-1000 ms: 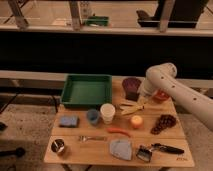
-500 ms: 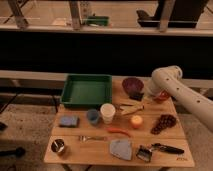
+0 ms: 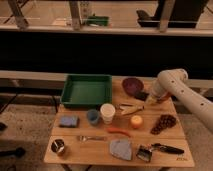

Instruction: Wipe purple bowl with eraser

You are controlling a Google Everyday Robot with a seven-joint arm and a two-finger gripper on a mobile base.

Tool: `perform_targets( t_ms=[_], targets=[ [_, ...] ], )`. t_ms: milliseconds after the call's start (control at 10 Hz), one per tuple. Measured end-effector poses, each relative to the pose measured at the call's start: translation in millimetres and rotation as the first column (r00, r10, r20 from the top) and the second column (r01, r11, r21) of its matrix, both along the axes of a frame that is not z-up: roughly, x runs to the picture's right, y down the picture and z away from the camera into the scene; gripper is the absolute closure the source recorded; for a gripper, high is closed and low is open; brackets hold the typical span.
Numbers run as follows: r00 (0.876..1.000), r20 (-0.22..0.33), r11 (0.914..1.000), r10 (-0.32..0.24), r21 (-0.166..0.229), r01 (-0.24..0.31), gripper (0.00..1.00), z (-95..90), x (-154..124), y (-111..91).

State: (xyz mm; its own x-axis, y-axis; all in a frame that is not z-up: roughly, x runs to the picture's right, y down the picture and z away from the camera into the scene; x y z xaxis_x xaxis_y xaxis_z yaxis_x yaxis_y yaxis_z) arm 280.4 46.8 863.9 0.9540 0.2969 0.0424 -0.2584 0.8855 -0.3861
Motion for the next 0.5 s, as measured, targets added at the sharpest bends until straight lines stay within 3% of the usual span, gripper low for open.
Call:
perform_targets(
  t_ms=[200, 500],
  targets=[
    [1.000, -0.002, 1.0000, 0.004, 0.005, -0.004, 1.00, 4.2, 3, 1],
    [1.000, 0.029, 0.9997, 0.005, 0.023, -0.006, 1.00, 4.2, -5, -16]
  ],
)
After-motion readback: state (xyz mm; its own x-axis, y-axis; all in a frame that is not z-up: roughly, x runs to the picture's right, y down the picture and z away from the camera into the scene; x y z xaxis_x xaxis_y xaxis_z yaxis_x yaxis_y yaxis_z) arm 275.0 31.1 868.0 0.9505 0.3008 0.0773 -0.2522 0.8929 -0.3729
